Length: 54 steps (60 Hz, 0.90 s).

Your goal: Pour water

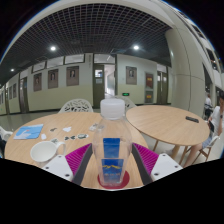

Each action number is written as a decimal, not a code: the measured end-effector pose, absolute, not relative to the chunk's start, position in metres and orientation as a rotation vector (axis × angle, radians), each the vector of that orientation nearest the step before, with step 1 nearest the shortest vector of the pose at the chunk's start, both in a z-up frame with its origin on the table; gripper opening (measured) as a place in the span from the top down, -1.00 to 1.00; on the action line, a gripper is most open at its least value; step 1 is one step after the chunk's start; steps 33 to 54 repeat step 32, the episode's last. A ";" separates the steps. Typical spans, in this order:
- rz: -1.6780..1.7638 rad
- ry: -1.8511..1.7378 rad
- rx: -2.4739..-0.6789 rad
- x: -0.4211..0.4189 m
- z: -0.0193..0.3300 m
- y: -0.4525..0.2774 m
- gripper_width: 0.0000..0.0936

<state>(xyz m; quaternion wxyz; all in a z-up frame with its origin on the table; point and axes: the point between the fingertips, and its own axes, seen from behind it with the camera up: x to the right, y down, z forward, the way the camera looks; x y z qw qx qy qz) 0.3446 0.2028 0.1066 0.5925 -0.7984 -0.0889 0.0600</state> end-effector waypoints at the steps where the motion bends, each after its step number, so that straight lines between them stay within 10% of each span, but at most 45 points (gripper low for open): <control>1: 0.142 -0.206 -1.864 0.347 0.109 0.199 -0.76; 29: 0.338 -0.376 -1.796 0.264 0.132 -0.030 -0.84; 54: 0.368 -0.364 -1.785 0.257 0.127 -0.039 -0.83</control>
